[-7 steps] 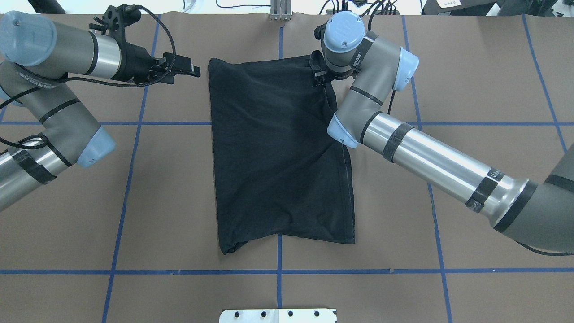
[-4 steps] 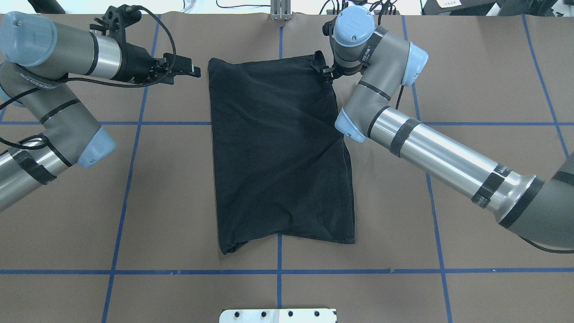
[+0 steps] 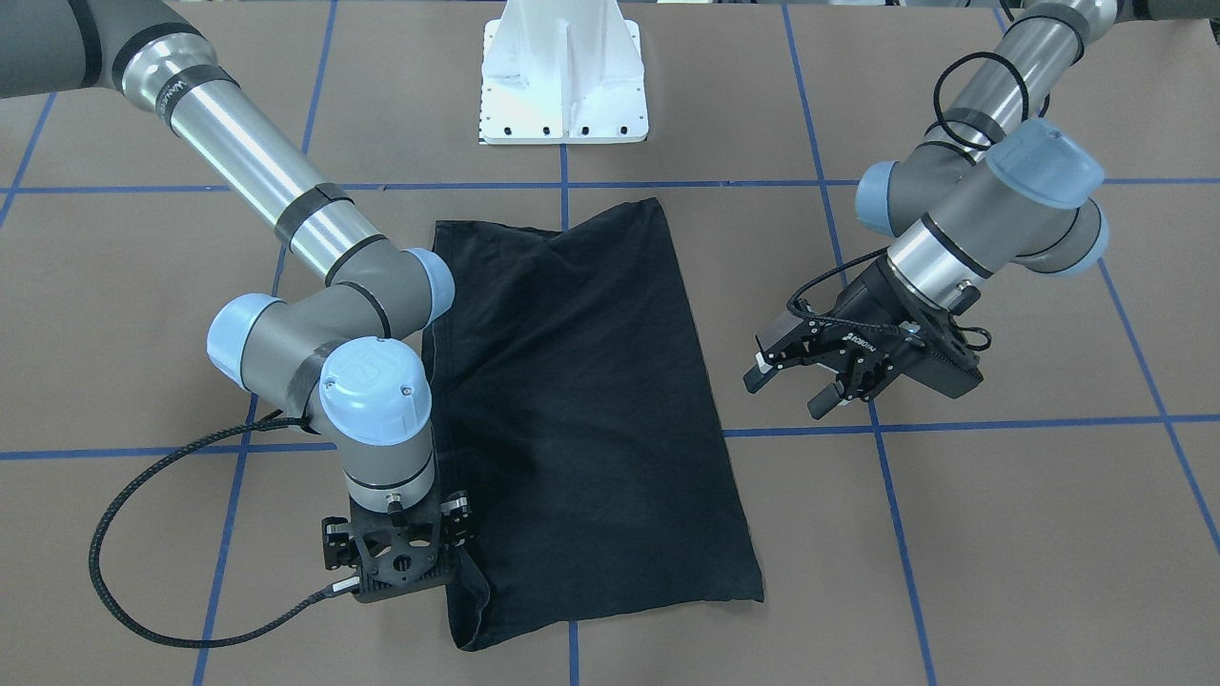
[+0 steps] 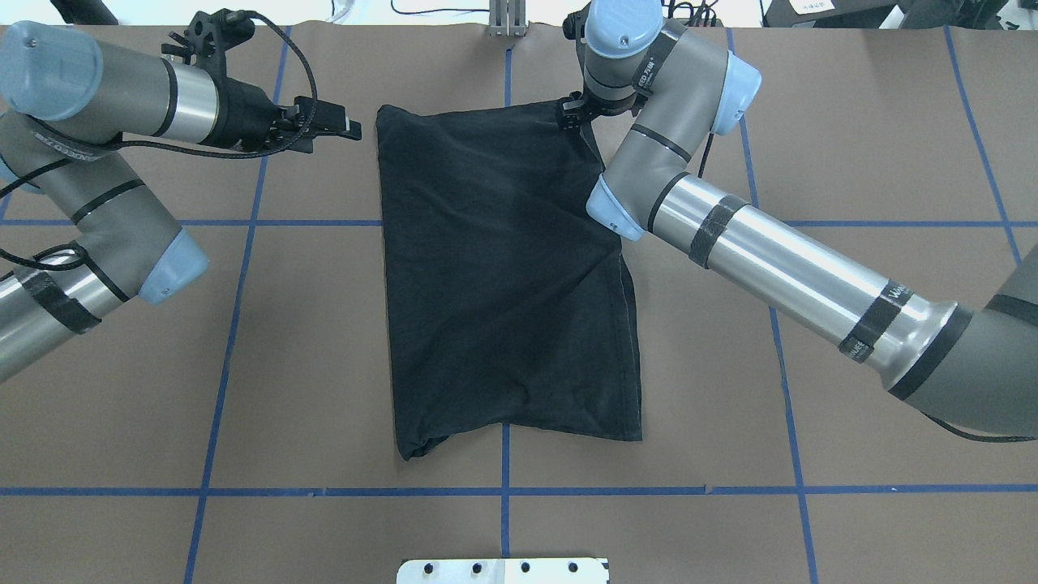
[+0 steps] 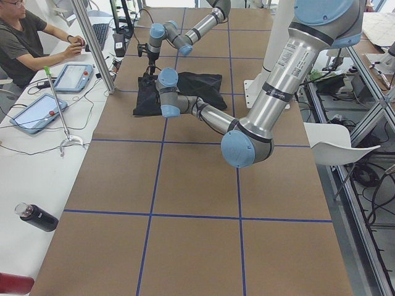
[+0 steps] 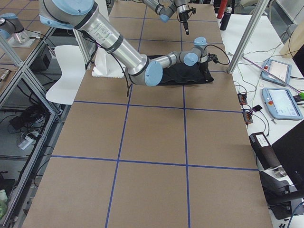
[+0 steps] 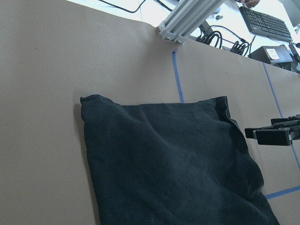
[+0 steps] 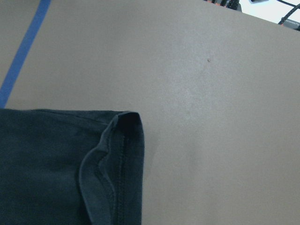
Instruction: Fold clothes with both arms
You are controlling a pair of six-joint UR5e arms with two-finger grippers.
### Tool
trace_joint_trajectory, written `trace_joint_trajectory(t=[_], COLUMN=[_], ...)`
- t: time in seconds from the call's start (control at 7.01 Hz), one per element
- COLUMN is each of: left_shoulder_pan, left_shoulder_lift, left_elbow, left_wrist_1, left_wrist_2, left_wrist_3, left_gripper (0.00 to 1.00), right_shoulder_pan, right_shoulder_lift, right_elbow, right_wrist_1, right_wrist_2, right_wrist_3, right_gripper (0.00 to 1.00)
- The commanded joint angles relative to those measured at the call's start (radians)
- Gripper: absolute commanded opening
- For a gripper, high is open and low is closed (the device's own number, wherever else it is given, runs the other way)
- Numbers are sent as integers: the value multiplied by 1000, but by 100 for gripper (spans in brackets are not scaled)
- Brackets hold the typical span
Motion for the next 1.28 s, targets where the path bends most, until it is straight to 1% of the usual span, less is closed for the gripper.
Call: trace_joint_trajectory(t=[0.0,0.29,0.57,0.71,1.14], left_shoulder_pan=[-1,-1,0,2,2], left_shoulder_lift=[3,3,5,5,3], left_elbow=[0,0,0,0,-1], left_wrist_1=[-2,-2,-2,-1,-1], left_wrist_2=[0,-2,0,0,0], left_wrist_3=[0,0,0,0,0], left_gripper=[100,100,100,100,100], right_shoulder_pan=[-9,-16,-17,-17,-16], right_shoulder_lift=[6,11,21,46,49], right_elbow=[-6,-22,-71,-122,-130], right_wrist_1=[1,4,12,45,53], right_wrist_2=[-2,-2,-15,-22,-22], right_wrist_3=[36,34,28,28,30], right_gripper=[99,99,99,99,99])
